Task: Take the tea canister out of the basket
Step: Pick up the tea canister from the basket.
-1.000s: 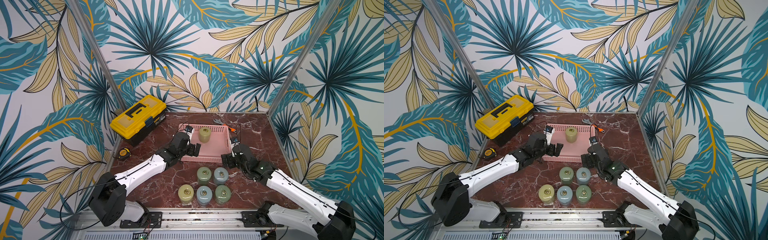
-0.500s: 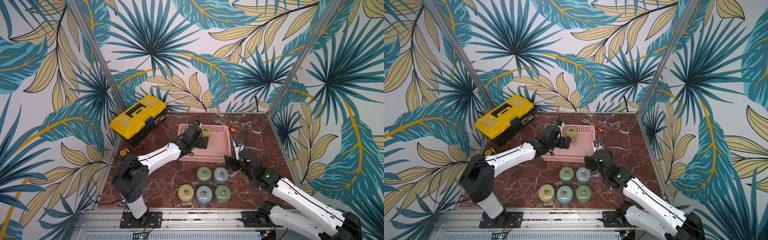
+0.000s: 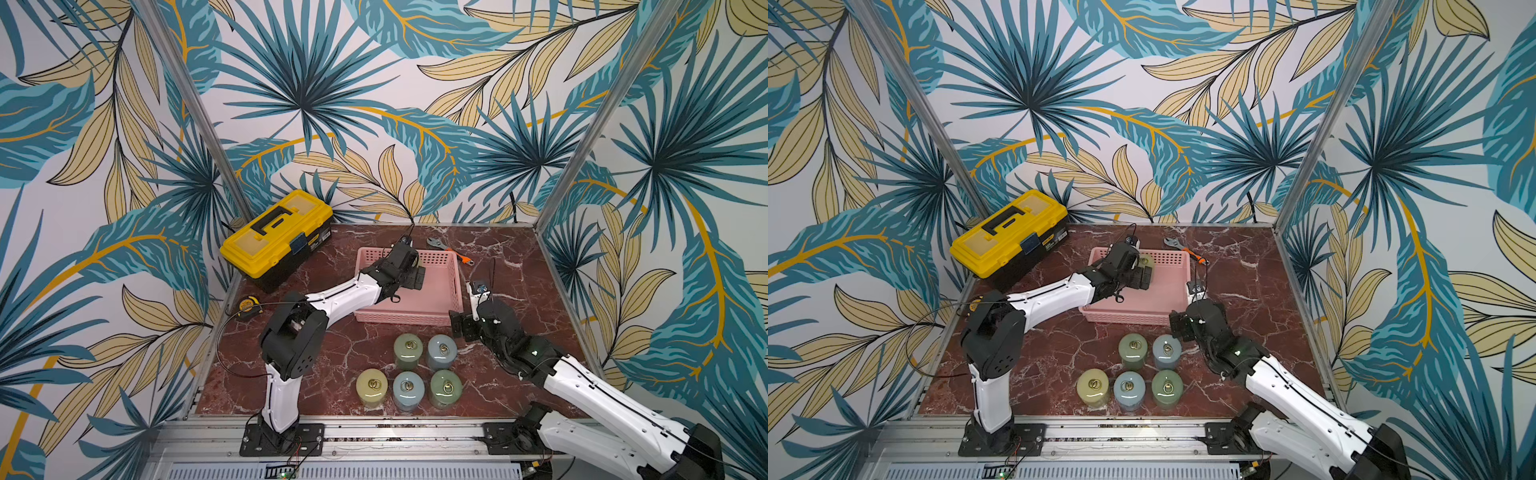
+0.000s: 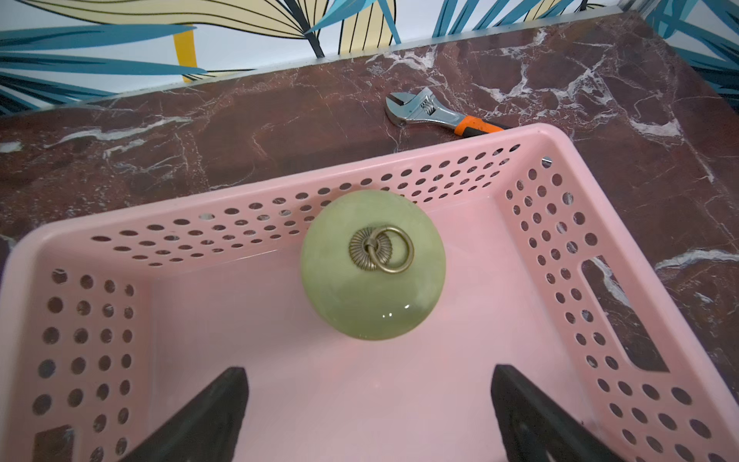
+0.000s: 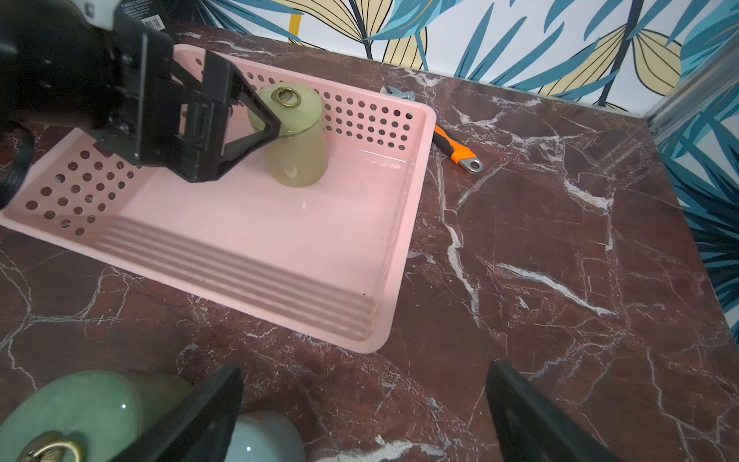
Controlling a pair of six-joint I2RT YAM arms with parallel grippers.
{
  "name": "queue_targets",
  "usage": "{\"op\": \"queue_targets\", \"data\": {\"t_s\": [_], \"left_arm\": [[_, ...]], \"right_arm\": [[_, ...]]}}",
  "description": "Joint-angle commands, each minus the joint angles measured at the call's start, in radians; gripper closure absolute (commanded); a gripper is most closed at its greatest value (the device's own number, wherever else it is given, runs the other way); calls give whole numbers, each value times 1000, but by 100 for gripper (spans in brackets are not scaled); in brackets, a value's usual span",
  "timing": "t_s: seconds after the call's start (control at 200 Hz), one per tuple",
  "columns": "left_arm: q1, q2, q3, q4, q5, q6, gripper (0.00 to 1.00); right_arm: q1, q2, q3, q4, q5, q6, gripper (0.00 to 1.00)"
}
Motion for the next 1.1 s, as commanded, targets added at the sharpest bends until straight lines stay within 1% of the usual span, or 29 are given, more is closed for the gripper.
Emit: {"op": "queue_targets", "data": {"t_s": [0.0, 0.571, 1.096], "left_arm": [[-4, 26, 70, 2, -17, 28, 0], [5, 175, 204, 1, -15, 60, 0], [35, 249, 277, -2, 11, 56, 0]], "right_arm": [[-4, -8, -20, 15, 20, -10, 1], [-7, 9, -19, 15, 26, -12, 1], [-13, 18, -18, 15, 24, -14, 1]]}}
